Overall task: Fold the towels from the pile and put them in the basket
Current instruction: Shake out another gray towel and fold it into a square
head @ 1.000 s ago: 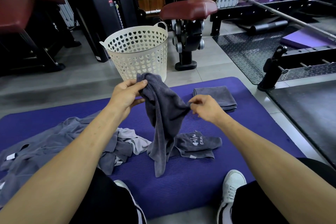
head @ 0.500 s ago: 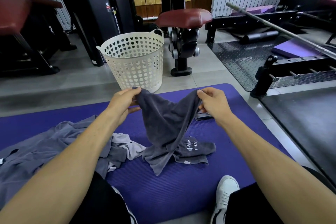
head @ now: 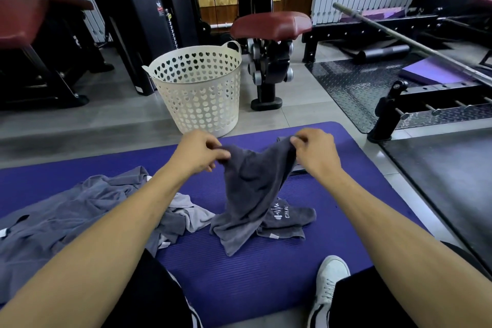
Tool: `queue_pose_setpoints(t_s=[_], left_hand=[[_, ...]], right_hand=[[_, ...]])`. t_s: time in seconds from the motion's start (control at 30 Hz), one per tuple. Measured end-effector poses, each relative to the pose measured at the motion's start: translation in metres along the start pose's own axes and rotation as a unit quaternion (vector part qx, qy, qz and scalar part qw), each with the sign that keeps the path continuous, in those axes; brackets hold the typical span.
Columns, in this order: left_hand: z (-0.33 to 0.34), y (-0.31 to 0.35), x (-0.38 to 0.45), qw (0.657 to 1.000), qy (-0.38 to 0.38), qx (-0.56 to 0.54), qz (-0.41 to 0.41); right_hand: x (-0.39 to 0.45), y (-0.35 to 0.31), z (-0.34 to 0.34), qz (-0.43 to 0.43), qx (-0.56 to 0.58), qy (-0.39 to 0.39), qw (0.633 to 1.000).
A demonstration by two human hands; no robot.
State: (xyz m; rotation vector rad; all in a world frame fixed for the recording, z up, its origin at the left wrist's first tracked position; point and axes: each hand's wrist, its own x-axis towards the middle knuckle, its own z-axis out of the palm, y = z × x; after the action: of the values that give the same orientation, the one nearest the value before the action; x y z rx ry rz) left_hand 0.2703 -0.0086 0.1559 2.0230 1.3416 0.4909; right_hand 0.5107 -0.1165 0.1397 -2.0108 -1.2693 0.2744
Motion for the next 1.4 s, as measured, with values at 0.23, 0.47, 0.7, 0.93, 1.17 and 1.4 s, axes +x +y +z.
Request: queue_pose_setpoints(t_s=[0.23,0.47,0.7,0.93,1.17,1.4], left_hand=[[0.000,-0.011,0.001,0.986,-0.055,-0.130,-0.083],[0.002,-0.018,0.004,0.994,0.026,-0.104,-0.026],[0.011,-0.013,-0.001,0.992,0.078,-0.070,-0.070],[-0.043,0.056,0.007,0.939,0.192,-0.284,0.013],[-0.161,0.171,0.002,0.882,0.359,-0.265,0.149],[-0.246,0.266,-0.044,0.814,0.460,-0.254,0.248]], right_hand=[[-0.004,-0.002,0.002,0.068,0.054,-0.072,0.994],[-0.003,-0.006,-0.005,0.074,0.148,-0.085,0.983],[-0.008,-0.003,-0.012,0.099,0.141,-0.060,0.983],[0.015,-0.058,-0.071,0.045,0.235,0.038,0.970],[0.029,-0.195,-0.180,-0.114,0.205,0.213,0.949],[0.020,-0.300,-0.272,-0.175,0.263,0.307,0.898]])
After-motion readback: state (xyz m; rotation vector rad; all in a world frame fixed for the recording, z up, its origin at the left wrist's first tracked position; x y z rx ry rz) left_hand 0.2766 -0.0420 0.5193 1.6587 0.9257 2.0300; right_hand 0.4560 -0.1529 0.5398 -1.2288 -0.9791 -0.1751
